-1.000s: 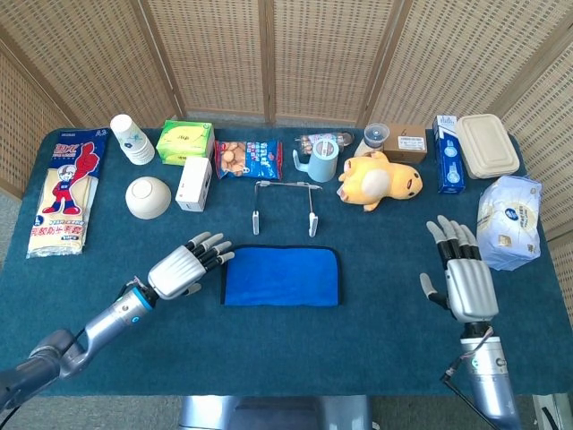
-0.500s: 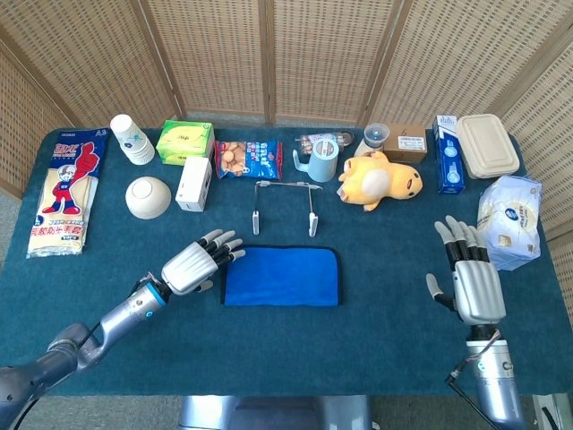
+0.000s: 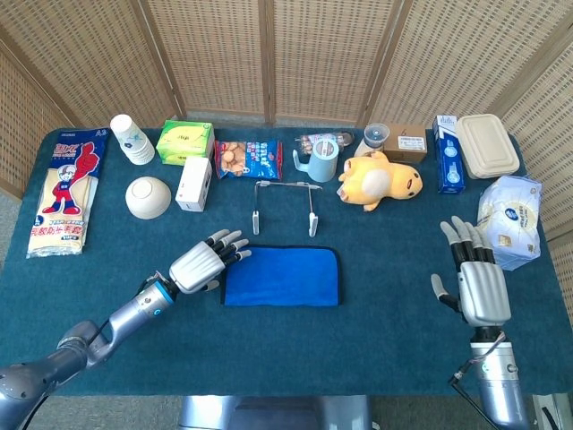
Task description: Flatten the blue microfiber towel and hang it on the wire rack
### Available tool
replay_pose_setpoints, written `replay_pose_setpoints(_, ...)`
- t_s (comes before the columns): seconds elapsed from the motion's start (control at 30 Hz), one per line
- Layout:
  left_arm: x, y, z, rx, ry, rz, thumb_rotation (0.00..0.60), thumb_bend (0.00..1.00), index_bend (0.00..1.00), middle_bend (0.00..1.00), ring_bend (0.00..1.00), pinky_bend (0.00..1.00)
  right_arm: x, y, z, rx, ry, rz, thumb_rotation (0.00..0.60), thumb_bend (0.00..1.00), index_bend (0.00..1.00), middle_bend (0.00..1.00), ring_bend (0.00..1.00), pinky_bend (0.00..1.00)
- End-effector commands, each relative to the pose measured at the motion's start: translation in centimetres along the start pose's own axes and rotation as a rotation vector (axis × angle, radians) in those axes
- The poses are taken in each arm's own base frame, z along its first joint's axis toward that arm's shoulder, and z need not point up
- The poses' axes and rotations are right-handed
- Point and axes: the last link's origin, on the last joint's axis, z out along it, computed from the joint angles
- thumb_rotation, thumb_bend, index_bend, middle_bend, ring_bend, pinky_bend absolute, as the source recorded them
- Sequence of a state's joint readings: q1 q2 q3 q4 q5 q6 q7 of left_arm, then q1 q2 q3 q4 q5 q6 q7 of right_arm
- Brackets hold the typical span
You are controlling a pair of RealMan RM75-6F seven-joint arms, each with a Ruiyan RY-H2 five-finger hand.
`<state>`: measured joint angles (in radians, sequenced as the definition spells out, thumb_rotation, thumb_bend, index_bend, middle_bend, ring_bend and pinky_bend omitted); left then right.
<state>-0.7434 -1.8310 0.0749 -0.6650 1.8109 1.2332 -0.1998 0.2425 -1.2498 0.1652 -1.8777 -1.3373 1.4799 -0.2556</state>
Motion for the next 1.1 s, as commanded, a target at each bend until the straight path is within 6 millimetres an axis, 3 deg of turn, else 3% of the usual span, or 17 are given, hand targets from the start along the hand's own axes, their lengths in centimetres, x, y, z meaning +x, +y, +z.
replay_pose_setpoints(0.03, -0.1, 0.1, 0.3, -0.002, 0.000, -0.002, 0.600, 0.25, 0.18, 0.16, 0.05, 0.15, 0.1, 0.0, 0.0, -0.001, 0.002, 0.000, 0.600, 0.35, 0.00, 0.00, 0.00, 0.00)
replay_pose_setpoints(0.6, -0.3, 0.6, 1.6, -0.001, 0.000, -0.033, 0.600, 0.29, 0.19, 0.17, 0.06, 0.17, 0.5, 0.4, -0.5, -0.016, 0.014, 0.001, 0.600, 0.35, 0.00, 0.00, 0.00, 0.00)
replay_pose_setpoints(1.1, -0.5, 1.4, 2.8, -0.013, 0.002, -0.068, 0.600, 0.43, 0.25, 0.24, 0.13, 0.23, 1.0, 0.6, -0.8, -0.031, 0.022, 0.003, 0.600, 0.35, 0.00, 0.00, 0.00, 0.00)
